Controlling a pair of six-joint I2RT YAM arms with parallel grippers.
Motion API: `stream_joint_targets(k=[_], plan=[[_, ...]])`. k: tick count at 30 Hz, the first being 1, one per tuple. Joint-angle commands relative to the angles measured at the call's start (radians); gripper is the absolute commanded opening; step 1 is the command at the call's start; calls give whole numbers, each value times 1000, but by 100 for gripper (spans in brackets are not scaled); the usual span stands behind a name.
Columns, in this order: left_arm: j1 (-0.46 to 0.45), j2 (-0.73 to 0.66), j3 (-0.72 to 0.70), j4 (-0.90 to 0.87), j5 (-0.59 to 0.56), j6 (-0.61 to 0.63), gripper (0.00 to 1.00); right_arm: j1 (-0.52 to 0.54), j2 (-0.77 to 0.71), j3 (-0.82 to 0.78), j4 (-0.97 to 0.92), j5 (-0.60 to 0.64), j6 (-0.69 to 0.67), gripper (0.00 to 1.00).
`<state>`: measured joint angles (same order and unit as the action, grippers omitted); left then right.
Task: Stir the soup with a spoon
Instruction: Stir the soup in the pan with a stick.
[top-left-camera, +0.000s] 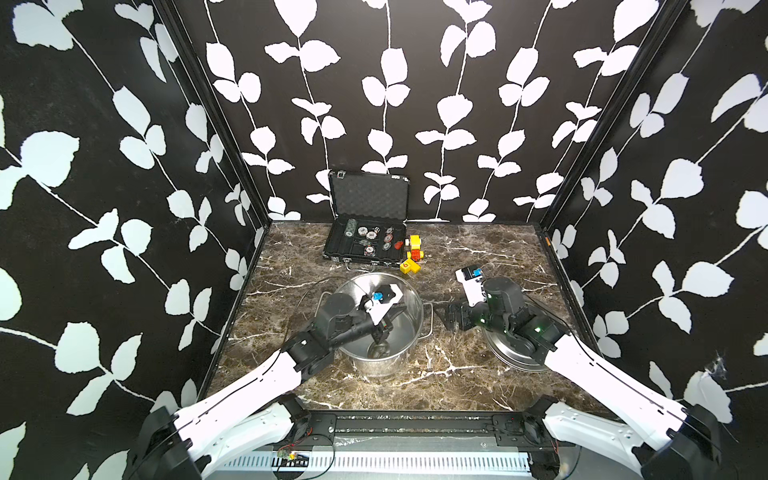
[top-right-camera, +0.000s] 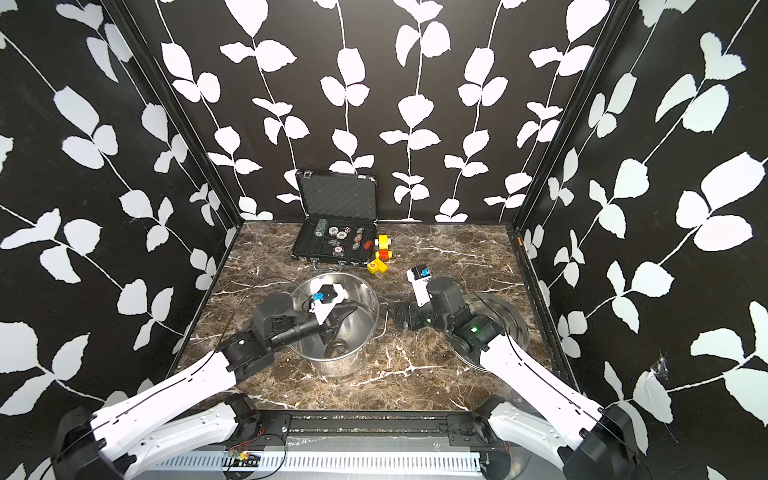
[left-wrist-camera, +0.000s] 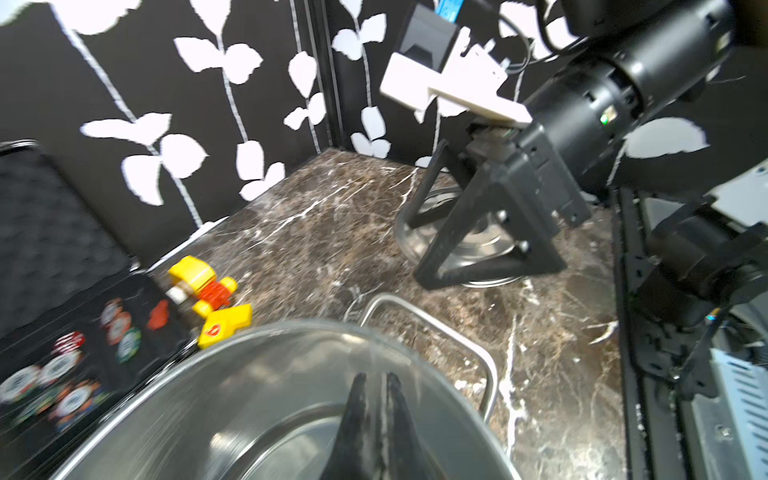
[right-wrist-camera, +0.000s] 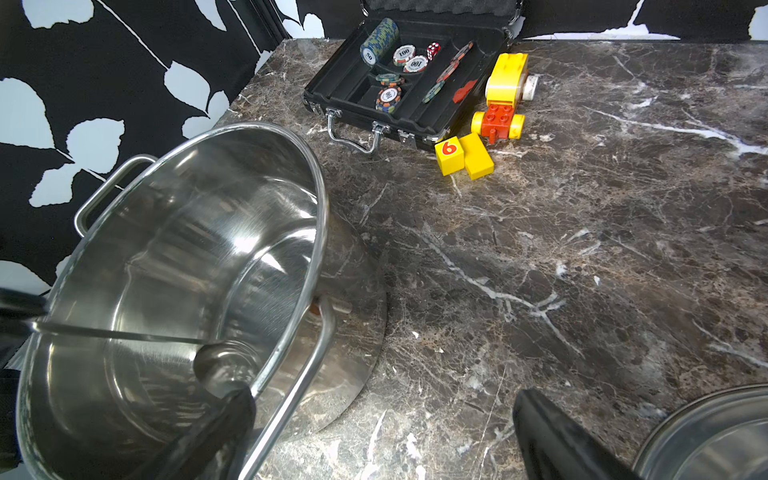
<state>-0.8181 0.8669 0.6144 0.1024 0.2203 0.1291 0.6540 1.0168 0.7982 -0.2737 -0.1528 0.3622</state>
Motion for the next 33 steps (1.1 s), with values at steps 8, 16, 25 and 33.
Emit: stream_joint_targets(k=[8, 16, 25, 33], plan=[[136, -83, -43, -50, -265, -3, 0, 7, -8, 16, 29, -12, -8, 99], [202, 78, 22, 101, -283, 29, 0, 7, -42, -6, 24, 1, -6, 99], [205, 400, 184, 255, -94, 76, 0, 7, -76, -17, 4, 22, -11, 99], [184, 550, 268, 368, 149, 23, 0, 7, -88, -15, -1, 38, -7, 99]])
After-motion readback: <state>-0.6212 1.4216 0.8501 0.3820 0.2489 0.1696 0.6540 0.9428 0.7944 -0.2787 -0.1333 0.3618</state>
